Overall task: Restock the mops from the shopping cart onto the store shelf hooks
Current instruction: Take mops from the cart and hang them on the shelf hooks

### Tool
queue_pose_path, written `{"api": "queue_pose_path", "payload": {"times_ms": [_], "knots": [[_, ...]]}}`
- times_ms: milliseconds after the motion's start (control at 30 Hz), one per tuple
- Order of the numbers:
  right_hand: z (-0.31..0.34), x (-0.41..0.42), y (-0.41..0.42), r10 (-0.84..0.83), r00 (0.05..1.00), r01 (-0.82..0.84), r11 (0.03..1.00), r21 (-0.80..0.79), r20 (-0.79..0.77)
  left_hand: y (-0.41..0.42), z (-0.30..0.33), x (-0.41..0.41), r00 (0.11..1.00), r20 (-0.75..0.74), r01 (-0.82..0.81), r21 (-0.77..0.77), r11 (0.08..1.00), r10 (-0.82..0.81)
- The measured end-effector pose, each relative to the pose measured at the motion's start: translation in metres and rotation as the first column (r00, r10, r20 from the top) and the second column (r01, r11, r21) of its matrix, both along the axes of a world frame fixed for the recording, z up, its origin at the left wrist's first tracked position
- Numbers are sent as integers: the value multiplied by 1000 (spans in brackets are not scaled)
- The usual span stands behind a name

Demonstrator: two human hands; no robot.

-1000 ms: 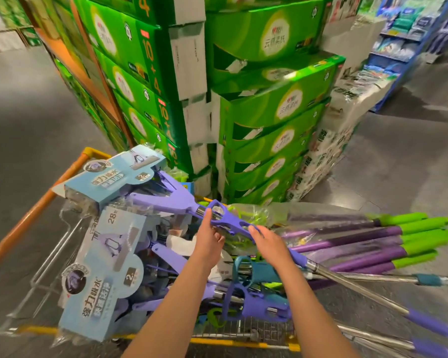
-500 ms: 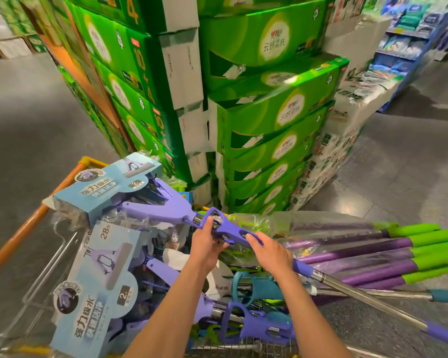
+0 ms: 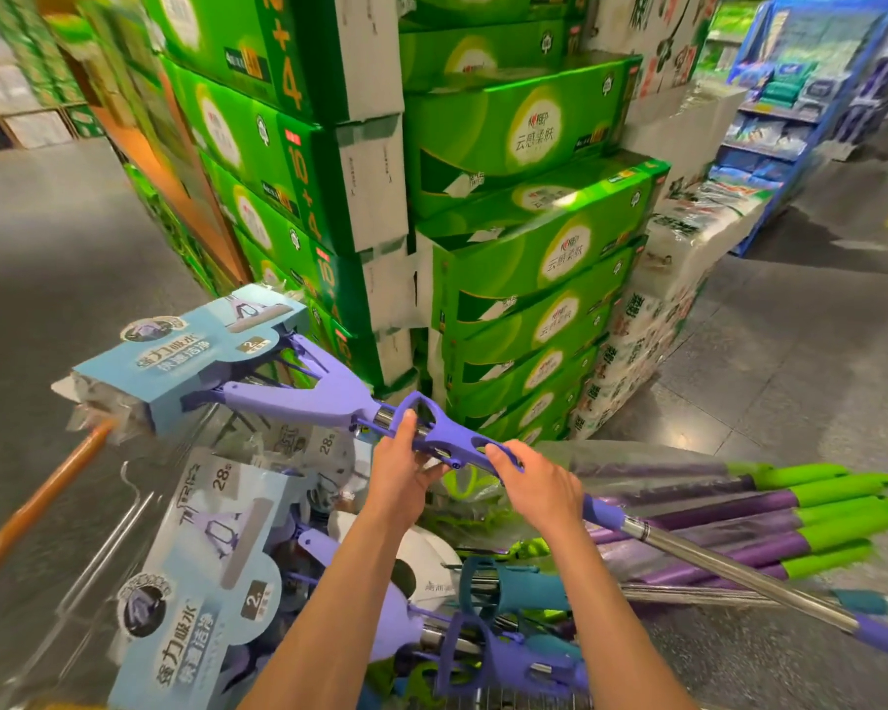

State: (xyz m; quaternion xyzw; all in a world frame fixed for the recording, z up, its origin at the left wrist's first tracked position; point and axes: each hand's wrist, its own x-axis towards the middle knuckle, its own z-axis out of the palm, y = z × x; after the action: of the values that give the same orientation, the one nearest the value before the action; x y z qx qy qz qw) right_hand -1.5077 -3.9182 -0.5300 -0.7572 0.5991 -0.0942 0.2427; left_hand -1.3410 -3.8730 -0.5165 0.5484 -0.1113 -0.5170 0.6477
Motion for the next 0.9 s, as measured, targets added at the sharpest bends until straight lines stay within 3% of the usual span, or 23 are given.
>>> {"api": "queue_pose_path", "payload": {"times_ms": [467, 733, 900], "knots": [[100, -1, 40, -33, 999, 41, 960, -278, 35, 39, 86, 2, 992, 114, -32, -201, 979, 56], [170, -2, 91, -177, 973, 225, 879, -421, 151, 71, 159, 4, 982, 183, 127, -420, 899, -53], [213, 7, 130, -284, 941, 338, 790, -511, 183, 92, 205, 15, 975, 185, 199, -473, 858, -124]]}}
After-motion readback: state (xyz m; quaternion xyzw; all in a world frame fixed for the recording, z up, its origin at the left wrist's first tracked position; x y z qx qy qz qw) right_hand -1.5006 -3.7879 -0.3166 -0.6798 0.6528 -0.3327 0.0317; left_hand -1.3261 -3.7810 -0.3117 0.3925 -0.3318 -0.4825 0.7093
